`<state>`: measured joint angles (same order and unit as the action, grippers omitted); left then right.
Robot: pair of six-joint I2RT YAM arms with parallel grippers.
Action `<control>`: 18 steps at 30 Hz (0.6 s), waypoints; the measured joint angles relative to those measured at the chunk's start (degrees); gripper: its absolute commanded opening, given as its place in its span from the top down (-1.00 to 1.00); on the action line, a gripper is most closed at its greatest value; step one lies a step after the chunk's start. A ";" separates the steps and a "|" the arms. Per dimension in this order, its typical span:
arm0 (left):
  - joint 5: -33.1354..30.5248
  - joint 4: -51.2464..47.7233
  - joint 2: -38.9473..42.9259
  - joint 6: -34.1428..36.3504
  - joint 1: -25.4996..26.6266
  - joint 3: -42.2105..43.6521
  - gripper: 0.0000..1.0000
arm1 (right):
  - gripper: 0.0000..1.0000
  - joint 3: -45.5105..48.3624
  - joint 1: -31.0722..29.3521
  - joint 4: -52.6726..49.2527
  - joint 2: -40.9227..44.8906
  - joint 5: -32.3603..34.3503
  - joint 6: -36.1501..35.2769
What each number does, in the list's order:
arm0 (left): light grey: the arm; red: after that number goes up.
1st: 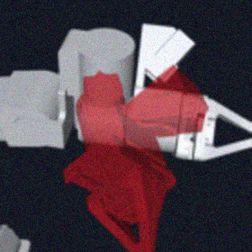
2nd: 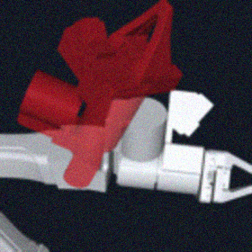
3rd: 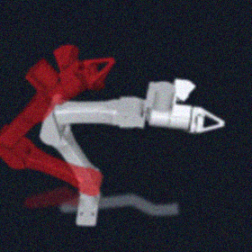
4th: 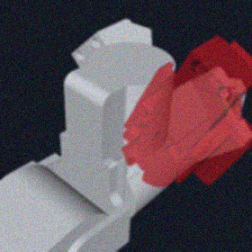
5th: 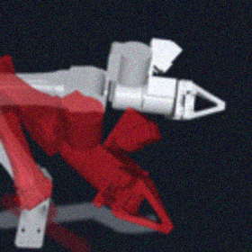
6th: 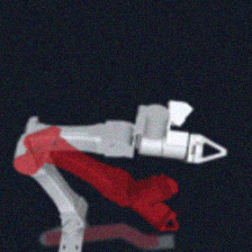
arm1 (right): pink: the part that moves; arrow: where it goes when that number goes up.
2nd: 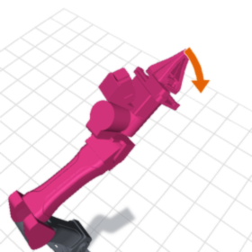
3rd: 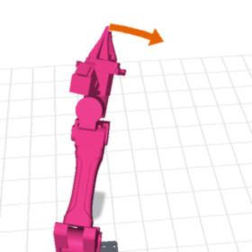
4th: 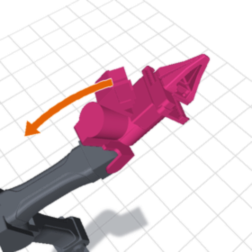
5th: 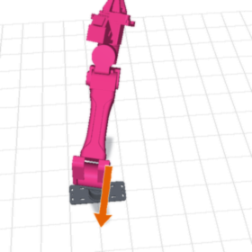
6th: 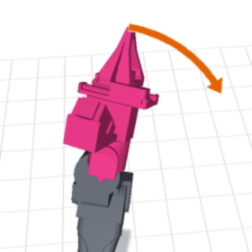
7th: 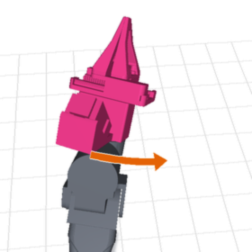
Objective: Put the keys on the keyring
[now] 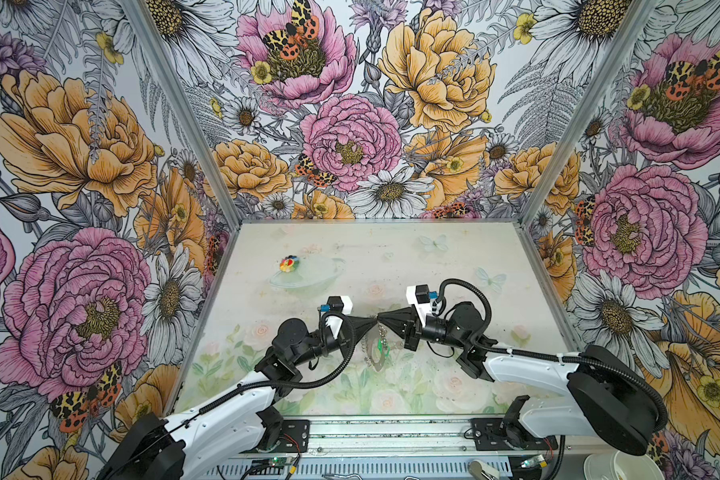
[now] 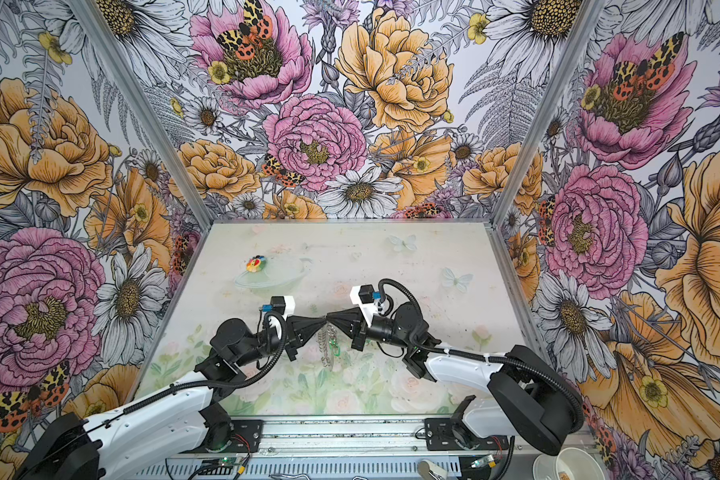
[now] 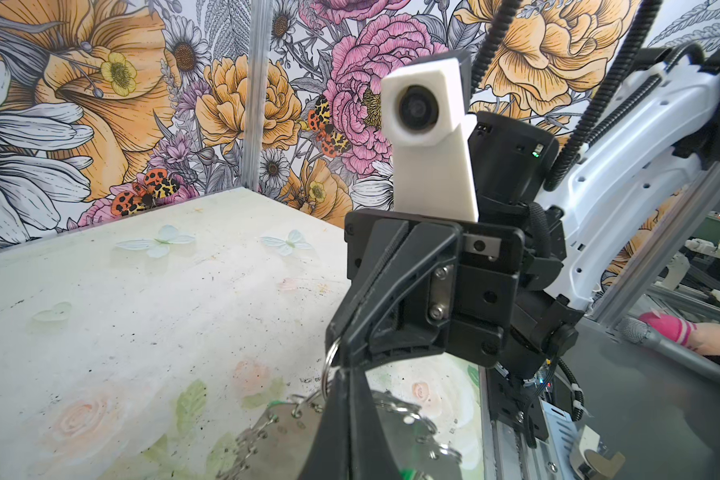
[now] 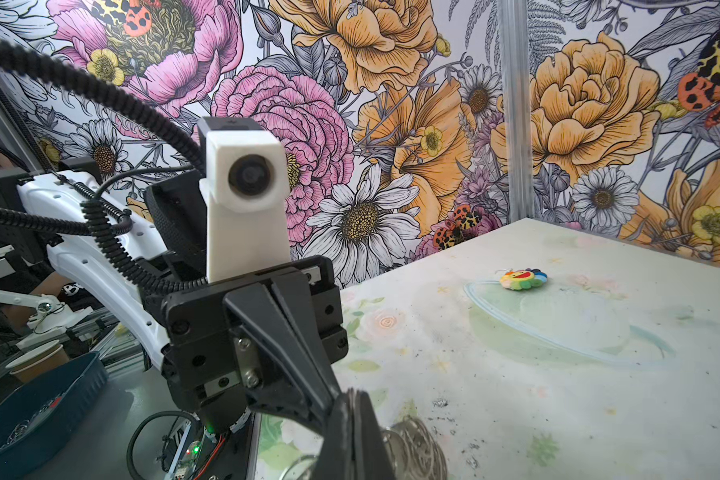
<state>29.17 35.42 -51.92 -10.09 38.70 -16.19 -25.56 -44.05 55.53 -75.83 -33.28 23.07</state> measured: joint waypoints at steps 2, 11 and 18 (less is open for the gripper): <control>0.33 0.26 -0.28 -0.02 -0.15 0.00 1.00 | 1.00 0.02 0.00 0.04 -0.02 0.04 0.00; 0.59 0.96 -1.09 -0.02 -0.22 0.00 1.00 | 1.00 0.28 -0.22 0.09 -0.02 0.70 -0.13; 0.79 0.94 -1.70 0.00 -0.20 0.00 1.00 | 1.00 0.76 -0.24 0.04 -0.02 1.09 -0.72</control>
<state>29.95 36.36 -53.63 -10.09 38.50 -16.19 -24.80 -44.29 55.57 -75.85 -32.18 22.35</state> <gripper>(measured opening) 0.049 0.047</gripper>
